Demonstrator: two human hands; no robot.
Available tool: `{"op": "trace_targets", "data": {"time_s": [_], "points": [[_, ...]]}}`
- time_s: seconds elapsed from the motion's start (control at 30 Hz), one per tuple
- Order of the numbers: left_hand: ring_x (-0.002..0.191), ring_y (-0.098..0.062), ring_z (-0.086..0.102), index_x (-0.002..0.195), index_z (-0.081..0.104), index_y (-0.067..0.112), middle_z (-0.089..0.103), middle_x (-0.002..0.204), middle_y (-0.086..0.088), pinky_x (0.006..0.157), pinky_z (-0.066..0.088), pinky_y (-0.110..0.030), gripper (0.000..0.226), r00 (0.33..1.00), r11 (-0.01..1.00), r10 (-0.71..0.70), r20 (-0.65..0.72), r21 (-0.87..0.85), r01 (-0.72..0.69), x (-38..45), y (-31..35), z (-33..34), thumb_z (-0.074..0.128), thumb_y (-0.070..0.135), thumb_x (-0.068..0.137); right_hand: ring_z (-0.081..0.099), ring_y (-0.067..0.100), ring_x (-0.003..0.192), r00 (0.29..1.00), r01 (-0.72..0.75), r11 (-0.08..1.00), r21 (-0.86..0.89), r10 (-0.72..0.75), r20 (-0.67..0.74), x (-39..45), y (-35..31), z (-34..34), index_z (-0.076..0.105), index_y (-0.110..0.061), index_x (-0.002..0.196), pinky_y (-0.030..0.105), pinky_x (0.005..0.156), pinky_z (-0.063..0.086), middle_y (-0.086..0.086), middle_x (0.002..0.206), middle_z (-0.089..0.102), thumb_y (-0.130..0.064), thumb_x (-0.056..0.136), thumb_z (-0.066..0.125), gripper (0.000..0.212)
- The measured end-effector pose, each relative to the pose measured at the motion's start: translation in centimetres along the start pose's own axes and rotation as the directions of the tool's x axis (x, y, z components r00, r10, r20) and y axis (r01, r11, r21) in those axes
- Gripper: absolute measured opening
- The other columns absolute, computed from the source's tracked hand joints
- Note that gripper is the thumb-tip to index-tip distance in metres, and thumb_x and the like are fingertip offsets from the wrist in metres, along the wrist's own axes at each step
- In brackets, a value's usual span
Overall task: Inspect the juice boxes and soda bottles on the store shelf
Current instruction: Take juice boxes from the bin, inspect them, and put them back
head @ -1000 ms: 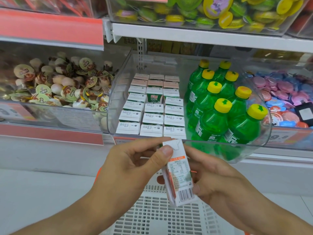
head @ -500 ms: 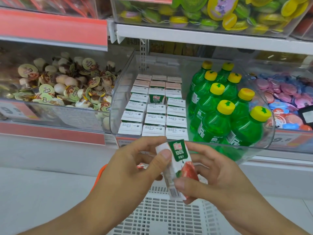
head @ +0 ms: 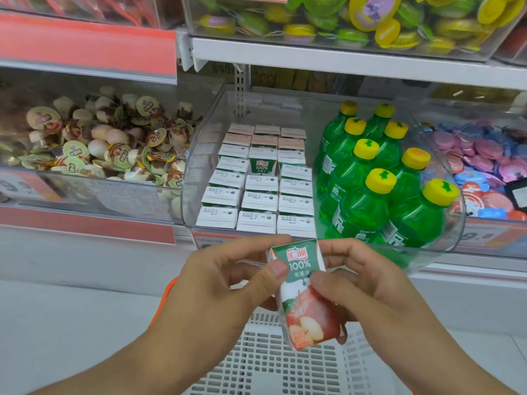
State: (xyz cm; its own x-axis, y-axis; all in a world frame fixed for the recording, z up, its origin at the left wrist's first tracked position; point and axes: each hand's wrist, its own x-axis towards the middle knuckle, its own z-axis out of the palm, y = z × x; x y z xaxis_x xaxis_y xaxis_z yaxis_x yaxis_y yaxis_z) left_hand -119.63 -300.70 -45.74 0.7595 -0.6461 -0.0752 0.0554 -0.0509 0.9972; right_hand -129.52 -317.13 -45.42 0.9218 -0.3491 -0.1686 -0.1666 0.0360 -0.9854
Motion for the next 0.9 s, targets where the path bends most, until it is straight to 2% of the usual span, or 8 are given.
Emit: {"op": "trace_targets", "data": {"time_s": [0.1,0.2,0.37,0.47,0.53,0.63,0.77,0.9], "points": [[0.083,-0.026,0.073,0.102,0.078,0.03,0.077,0.098,-0.007,0.07,0.061,-0.037,0.03,0.999,0.997,0.016,-0.04,-0.074,-0.019,0.16,0.26,-0.11,0.072,0.029,0.073,0.061,0.02,0.07,0.998,0.032,0.999,0.023,-0.033,0.059,0.12,-0.06,-0.41,0.075,-0.032,0.101,0.029,0.05,0.049,0.005,0.101,0.072,-0.012,0.068,0.07,0.039],[0.084,-0.027,0.073,0.101,0.078,0.029,0.077,0.097,-0.007,0.068,0.062,-0.035,0.03,0.998,0.993,0.017,-0.067,-0.119,-0.025,0.19,0.5,-0.06,0.069,0.025,0.072,0.063,0.022,0.084,0.992,0.064,0.998,-0.01,-0.063,0.113,0.09,0.09,-0.63,0.072,-0.039,0.109,0.031,0.058,0.051,0.002,0.107,0.071,-0.004,0.066,0.067,0.055],[0.082,-0.025,0.074,0.1,0.079,0.029,0.078,0.095,-0.007,0.066,0.062,-0.034,0.028,0.997,0.991,0.028,-0.079,-0.131,-0.038,0.1,0.63,-0.18,0.068,0.021,0.075,0.065,0.022,0.095,0.98,0.11,0.992,-0.067,-0.097,0.173,-0.22,0.23,-0.65,0.066,-0.045,0.118,0.052,0.066,0.052,0.0,0.115,0.069,0.002,0.067,0.065,0.07],[0.084,-0.026,0.073,0.101,0.078,0.032,0.077,0.096,-0.007,0.067,0.062,-0.035,0.031,0.995,0.993,0.044,-0.088,-0.106,-0.053,-0.07,0.62,-0.19,0.069,0.025,0.072,0.065,0.022,0.094,0.981,0.107,0.992,-0.063,-0.095,0.168,-0.31,0.27,-0.56,0.067,-0.044,0.118,0.057,0.065,0.053,-0.002,0.114,0.068,0.003,0.066,0.065,0.07],[0.085,-0.031,0.072,0.101,0.078,0.032,0.077,0.097,-0.009,0.066,0.062,-0.036,0.032,0.994,0.994,0.049,-0.095,-0.096,-0.059,-0.2,0.53,-0.17,0.07,0.028,0.07,0.065,0.021,0.09,0.986,0.099,0.993,-0.06,-0.09,0.141,-0.3,0.24,-0.38,0.069,-0.043,0.114,0.053,0.059,0.052,-0.003,0.11,0.068,0.0,0.064,0.067,0.066],[0.085,-0.036,0.07,0.101,0.078,0.033,0.077,0.097,-0.009,0.068,0.062,-0.039,0.033,0.994,0.994,0.057,-0.088,-0.087,-0.064,-0.34,0.54,-0.06,0.071,0.029,0.07,0.065,0.021,0.081,0.992,0.062,0.998,-0.004,-0.061,0.107,-0.18,0.05,-0.13,0.074,-0.038,0.105,0.037,0.055,0.054,0.0,0.102,0.071,-0.001,0.062,0.068,0.057],[0.074,-0.027,0.07,0.1,0.078,0.036,0.077,0.095,-0.007,0.064,0.06,-0.03,0.033,0.994,0.993,0.062,-0.089,-0.09,-0.07,-0.43,0.73,-0.09,0.071,0.029,0.068,0.065,0.024,0.066,0.993,0.02,0.999,0.047,-0.026,0.115,-0.18,-0.62,-0.01,0.077,-0.03,0.1,0.031,0.053,0.055,0.006,0.098,0.075,-0.007,0.066,0.066,0.042],[0.076,-0.025,0.071,0.102,0.078,0.031,0.077,0.095,-0.005,0.063,0.059,-0.029,0.037,0.991,0.993,0.066,-0.116,-0.09,-0.077,-0.33,0.47,-0.15,0.072,0.032,0.066,0.066,0.026,0.062,0.989,-0.016,0.996,0.09,0.003,0.145,-0.29,-0.73,0.1,0.075,-0.026,0.102,0.032,0.057,0.057,0.016,0.09,0.075,-0.013,0.07,0.071,0.035]]}}
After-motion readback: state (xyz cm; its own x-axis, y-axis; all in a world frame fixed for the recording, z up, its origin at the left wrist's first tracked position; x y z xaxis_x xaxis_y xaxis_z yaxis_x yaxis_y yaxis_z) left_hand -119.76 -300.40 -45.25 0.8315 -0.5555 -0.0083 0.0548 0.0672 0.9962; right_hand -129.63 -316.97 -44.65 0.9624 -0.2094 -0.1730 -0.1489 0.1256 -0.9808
